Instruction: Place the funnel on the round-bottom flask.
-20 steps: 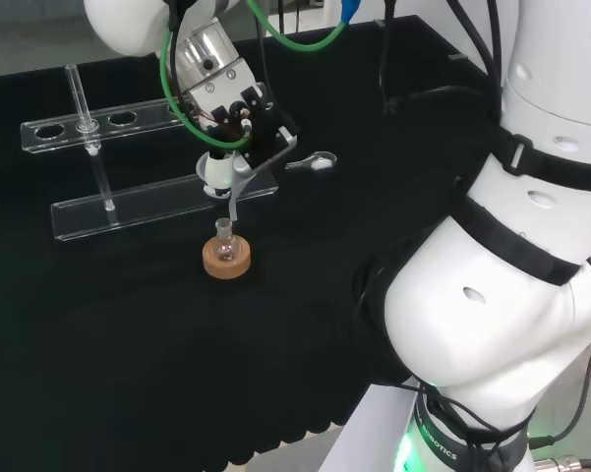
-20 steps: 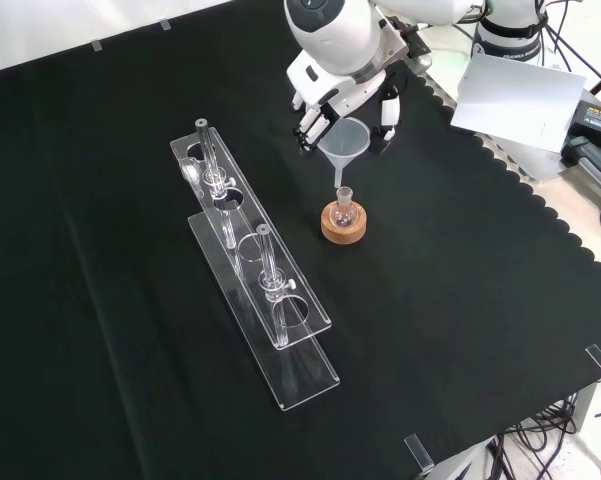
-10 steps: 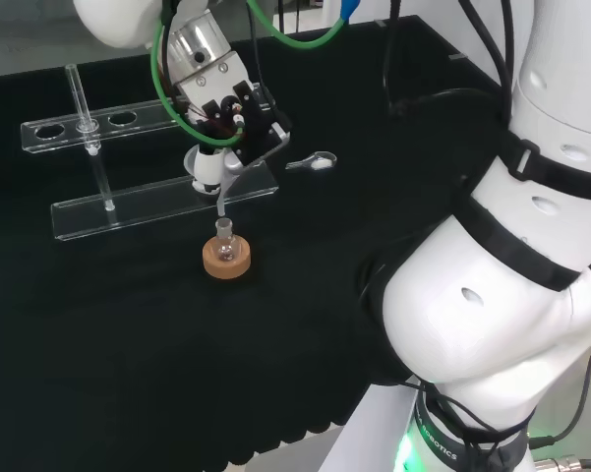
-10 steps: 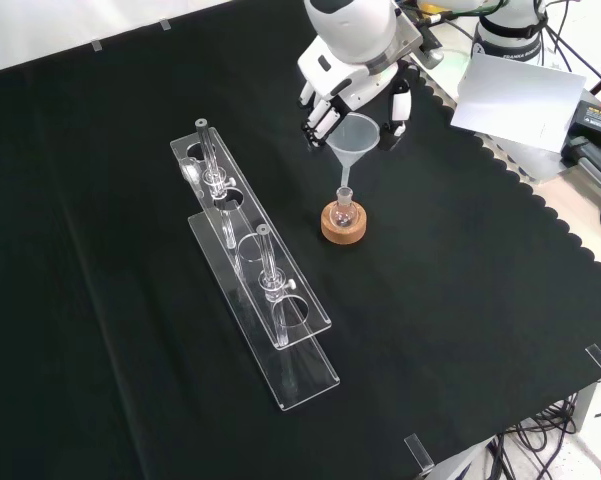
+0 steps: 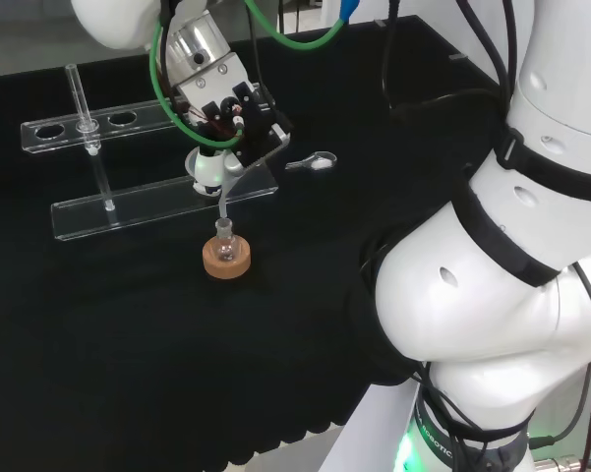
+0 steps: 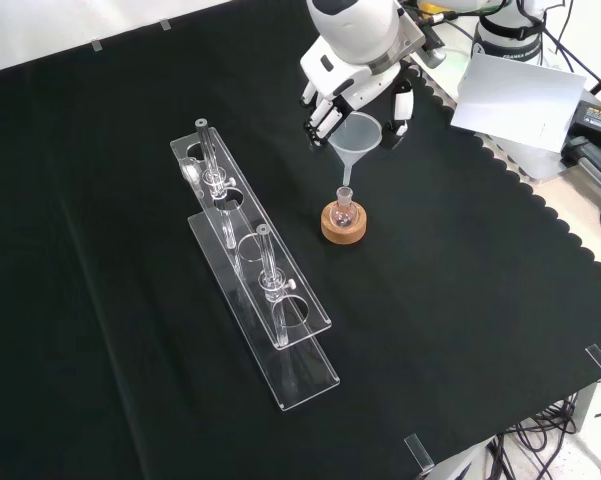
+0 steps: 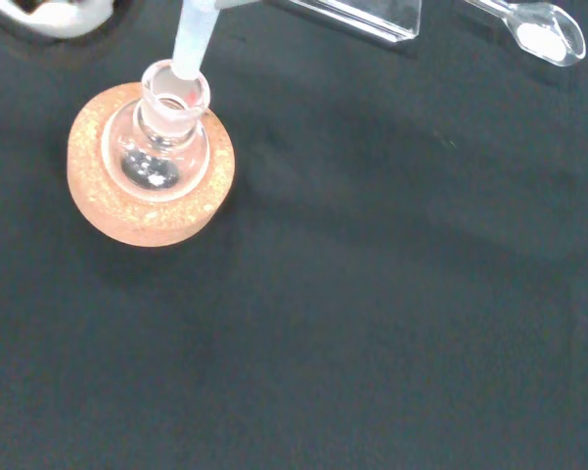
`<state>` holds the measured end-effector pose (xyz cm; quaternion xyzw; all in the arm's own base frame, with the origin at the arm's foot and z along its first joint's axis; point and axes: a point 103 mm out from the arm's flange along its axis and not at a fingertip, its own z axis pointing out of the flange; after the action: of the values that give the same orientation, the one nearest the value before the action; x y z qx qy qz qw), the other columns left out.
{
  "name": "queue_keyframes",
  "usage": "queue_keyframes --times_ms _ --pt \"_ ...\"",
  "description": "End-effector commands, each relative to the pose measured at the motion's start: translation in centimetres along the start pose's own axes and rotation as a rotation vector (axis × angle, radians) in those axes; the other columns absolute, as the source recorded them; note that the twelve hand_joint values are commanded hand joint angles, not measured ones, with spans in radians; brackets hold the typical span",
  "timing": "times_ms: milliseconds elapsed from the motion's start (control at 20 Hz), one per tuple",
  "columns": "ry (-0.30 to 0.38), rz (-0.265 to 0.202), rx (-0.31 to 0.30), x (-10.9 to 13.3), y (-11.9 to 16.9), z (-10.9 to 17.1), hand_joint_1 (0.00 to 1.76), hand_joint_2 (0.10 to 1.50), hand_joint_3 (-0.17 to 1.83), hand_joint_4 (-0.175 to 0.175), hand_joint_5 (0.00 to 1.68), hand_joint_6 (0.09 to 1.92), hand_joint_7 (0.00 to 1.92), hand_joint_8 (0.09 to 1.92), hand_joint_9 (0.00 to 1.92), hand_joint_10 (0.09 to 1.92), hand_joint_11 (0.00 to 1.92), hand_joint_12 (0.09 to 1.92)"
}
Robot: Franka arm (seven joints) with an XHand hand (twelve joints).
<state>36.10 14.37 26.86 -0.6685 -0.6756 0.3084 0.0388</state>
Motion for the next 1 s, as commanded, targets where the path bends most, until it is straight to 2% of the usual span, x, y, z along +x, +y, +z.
queue_keyframes --times_ms 50,1000 --pt "-0.013 0.009 0.017 0.53 -0.63 0.6 0.8 0.81 0.57 0.005 0.77 0.67 0.69 0.62 1.05 0.35 0.73 1.24" --pt "-0.008 0.01 0.031 0.57 0.22 1.26 0.8 0.81 0.57 0.004 0.77 0.68 0.69 0.63 1.05 0.35 0.73 1.24"
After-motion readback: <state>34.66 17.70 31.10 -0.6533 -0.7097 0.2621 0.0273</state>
